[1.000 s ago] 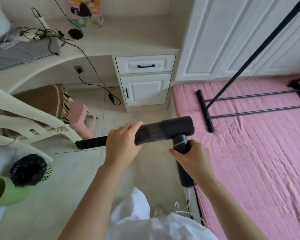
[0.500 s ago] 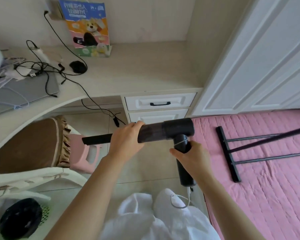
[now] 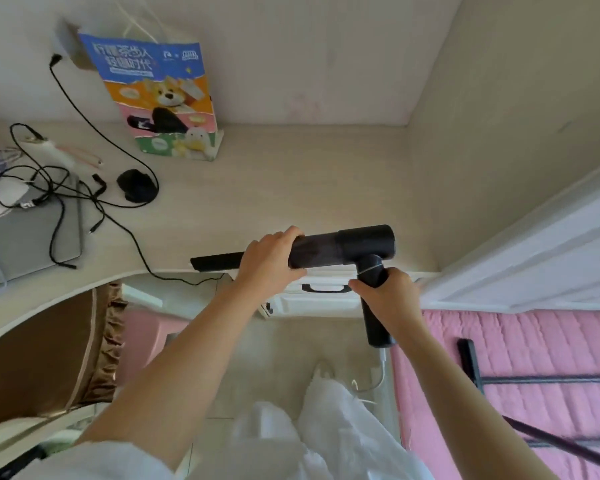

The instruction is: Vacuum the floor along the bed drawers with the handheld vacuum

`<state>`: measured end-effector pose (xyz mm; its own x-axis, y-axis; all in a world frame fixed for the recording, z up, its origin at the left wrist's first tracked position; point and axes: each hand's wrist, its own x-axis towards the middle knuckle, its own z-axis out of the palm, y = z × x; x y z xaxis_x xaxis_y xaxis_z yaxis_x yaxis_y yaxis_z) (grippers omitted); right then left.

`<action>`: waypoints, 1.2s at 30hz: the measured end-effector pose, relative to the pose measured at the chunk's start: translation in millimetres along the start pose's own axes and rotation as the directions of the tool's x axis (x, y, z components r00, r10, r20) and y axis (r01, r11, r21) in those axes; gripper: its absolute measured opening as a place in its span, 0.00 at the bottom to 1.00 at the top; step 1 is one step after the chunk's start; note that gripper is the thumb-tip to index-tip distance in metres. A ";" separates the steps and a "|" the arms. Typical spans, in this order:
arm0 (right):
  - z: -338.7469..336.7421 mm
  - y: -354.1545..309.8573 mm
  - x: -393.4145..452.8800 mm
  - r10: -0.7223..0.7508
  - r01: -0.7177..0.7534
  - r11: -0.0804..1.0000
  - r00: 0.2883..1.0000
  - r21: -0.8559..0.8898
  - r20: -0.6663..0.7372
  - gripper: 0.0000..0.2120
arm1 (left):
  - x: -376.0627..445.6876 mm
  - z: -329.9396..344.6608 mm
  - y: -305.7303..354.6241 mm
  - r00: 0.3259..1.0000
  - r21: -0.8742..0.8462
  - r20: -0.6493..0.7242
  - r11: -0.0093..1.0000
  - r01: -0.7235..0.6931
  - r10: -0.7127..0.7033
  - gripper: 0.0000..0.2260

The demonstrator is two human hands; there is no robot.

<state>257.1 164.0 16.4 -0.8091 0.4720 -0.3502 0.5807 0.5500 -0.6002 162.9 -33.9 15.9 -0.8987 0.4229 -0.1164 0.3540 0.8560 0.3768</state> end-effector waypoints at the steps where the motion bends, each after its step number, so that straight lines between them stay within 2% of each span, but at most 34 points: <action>1: 4.0 -2.6 22.6 0.015 -0.015 1.000 1.000 -0.002 0.015 0.16 | 20.3 4.3 -3.5 1.000 0.006 0.011 1.000 0.010 -0.010 0.25; 8: 33.6 -12.9 130.8 0.122 -0.131 0.988 0.987 0.086 0.102 0.17 | 129.3 40.2 -27.9 0.999 0.037 0.035 0.999 -0.005 0.003 0.22; 14: 52.1 -5.4 172.9 0.184 -0.186 0.983 0.978 0.006 0.101 0.21 | 173.9 62.5 -42.5 0.990 -0.002 0.139 1.000 0.002 -0.002 0.24; 21: 58.8 -8.9 188.5 0.221 -0.213 0.972 0.972 -0.098 0.081 0.24 | 190.2 74.3 -49.7 0.987 -0.031 0.156 0.999 0.040 -0.034 0.24; 29: 58.7 -5.6 192.3 0.189 -0.177 0.978 0.976 -0.112 0.106 0.25 | 194.2 72.6 -50.6 0.985 0.004 0.172 1.000 0.026 -0.026 0.24; 33: 51.6 -5.4 190.7 0.189 -0.177 0.980 0.970 -0.088 0.150 0.21 | 189.1 65.8 -52.8 0.978 0.048 0.202 0.998 0.051 -0.060 0.33; 36: 45.4 -5.5 185.2 0.184 -0.176 0.982 0.973 -0.069 0.142 0.19 | 178.5 58.2 -57.9 0.983 0.048 0.170 0.997 0.064 -0.071 0.37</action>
<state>100.0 217.1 -77.7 -0.6929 0.4624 -0.5533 0.7187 0.5050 -0.4780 -2.9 9.3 -80.1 -0.8644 0.4054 -0.2975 0.3080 0.8945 0.3239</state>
